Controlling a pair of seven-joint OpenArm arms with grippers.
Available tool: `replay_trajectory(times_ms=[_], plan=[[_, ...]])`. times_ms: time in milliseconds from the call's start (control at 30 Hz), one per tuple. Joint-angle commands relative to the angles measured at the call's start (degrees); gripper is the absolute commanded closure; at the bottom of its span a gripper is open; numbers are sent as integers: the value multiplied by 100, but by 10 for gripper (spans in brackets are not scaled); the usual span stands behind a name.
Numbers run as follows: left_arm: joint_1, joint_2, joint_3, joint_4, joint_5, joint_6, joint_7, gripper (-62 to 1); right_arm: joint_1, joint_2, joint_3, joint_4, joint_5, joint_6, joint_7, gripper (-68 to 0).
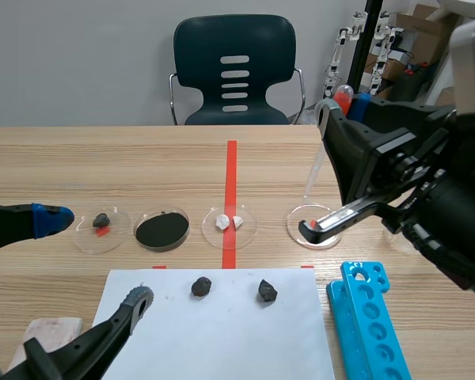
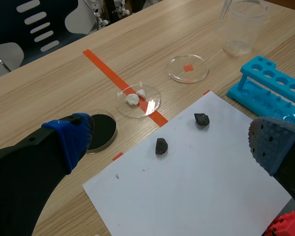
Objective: Draw acid from the petri dish
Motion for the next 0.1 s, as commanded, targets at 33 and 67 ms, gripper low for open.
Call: replay_trajectory(times_ms=[33,67], plan=[[0,11,-20,57,-37,15,-81,-623,4,44,46,79,42,-20,70,-81],[0,11,-20,57,-37,15,-81,-623,4,44,46,79,42,-20,70,-81]])
